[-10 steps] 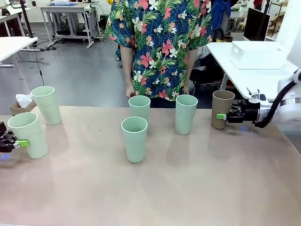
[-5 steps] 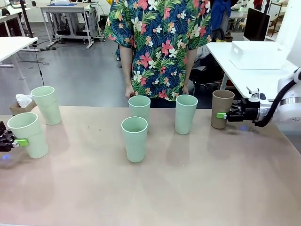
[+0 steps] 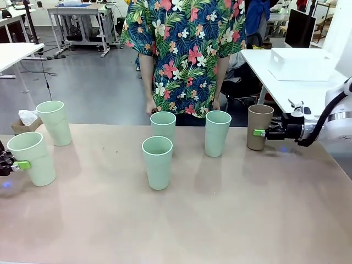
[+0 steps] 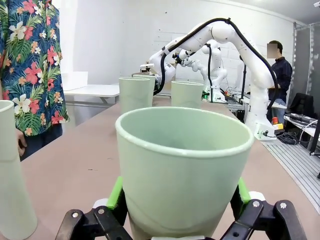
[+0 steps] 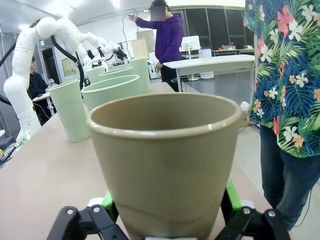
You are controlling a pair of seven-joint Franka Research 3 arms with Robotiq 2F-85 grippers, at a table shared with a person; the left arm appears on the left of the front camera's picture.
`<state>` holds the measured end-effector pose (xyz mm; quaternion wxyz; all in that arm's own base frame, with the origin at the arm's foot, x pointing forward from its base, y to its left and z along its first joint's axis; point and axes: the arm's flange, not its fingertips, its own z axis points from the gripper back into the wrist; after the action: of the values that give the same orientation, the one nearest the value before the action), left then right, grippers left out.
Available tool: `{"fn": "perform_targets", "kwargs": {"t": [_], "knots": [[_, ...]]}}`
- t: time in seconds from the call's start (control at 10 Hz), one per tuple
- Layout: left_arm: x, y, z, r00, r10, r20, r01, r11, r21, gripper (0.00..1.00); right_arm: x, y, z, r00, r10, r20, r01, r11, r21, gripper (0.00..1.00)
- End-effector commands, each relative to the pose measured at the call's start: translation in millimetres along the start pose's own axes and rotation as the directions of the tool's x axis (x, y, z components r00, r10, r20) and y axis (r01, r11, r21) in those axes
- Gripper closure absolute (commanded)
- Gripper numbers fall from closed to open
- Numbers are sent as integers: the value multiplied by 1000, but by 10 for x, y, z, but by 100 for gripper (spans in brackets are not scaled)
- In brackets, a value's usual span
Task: Stack the cups and store them in the basket.
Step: Pick up two Reusable plastic cups , one in each hand.
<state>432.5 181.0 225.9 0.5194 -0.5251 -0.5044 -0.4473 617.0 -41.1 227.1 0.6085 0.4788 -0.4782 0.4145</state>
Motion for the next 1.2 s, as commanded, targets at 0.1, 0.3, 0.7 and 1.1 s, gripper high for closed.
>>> {"fn": "perform_targets", "kwargs": {"t": [0.1, 0.3, 0.7, 1.1], "knots": [[-2, -29, -65, 1000, 11, -26, -10, 999, 37, 0, 18, -83, -26, 1000, -27, 3, 27, 1000, 14, 0], [-29, -18, -69, 999, 11, -38, -10, 999, 36, 0, -12, -112, -53, 999, -34, -3, 34, 999, 17, 0], [-49, 3, -76, 999, 9, -50, -7, 999, 34, 0, -22, -130, -57, 999, -39, -6, 39, 999, 18, 0], [-51, 7, -74, 998, 9, -56, -7, 1000, 29, 38, -24, -126, -58, 1000, -30, -6, 30, 999, 16, 25]]}}
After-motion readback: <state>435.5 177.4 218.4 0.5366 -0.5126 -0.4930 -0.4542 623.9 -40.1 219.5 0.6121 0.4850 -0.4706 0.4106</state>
